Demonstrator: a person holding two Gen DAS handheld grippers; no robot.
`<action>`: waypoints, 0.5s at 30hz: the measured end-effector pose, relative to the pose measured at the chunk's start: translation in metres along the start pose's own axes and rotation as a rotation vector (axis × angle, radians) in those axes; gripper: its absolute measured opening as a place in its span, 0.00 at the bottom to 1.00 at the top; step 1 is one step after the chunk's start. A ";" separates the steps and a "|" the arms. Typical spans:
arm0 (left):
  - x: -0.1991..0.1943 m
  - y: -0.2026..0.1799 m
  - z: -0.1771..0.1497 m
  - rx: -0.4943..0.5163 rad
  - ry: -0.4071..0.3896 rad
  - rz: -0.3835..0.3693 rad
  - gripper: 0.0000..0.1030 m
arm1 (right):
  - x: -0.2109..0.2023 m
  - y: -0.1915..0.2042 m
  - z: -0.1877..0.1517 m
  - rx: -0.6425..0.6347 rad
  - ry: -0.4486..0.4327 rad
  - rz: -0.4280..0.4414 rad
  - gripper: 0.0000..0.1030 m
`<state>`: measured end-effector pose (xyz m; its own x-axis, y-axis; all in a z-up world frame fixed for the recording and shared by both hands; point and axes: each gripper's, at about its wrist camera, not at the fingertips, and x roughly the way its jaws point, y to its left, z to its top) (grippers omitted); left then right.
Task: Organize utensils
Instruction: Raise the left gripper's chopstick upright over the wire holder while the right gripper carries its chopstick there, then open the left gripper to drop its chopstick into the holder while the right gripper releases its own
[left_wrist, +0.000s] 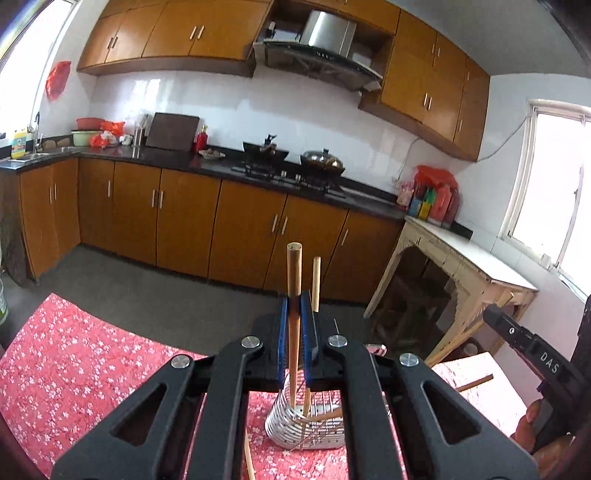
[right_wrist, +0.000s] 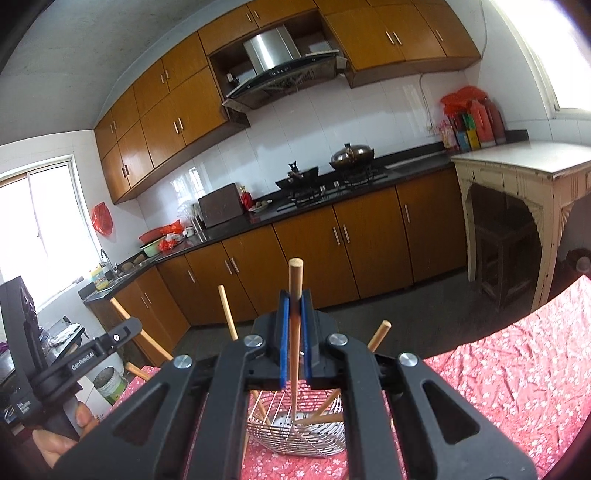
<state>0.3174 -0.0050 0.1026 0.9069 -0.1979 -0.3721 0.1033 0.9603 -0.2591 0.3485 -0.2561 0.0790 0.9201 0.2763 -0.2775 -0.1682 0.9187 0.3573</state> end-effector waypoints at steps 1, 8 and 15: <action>0.002 0.001 -0.001 0.001 0.008 -0.001 0.06 | 0.002 -0.001 -0.001 0.003 0.006 -0.003 0.07; 0.010 0.000 -0.006 0.004 0.048 0.001 0.06 | 0.010 -0.005 -0.006 0.021 0.043 -0.010 0.07; 0.012 -0.001 -0.008 0.006 0.061 0.008 0.07 | 0.012 -0.012 -0.007 0.035 0.055 -0.033 0.12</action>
<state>0.3253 -0.0100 0.0913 0.8813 -0.2014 -0.4276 0.0985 0.9630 -0.2507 0.3586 -0.2615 0.0650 0.9038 0.2621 -0.3382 -0.1248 0.9175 0.3777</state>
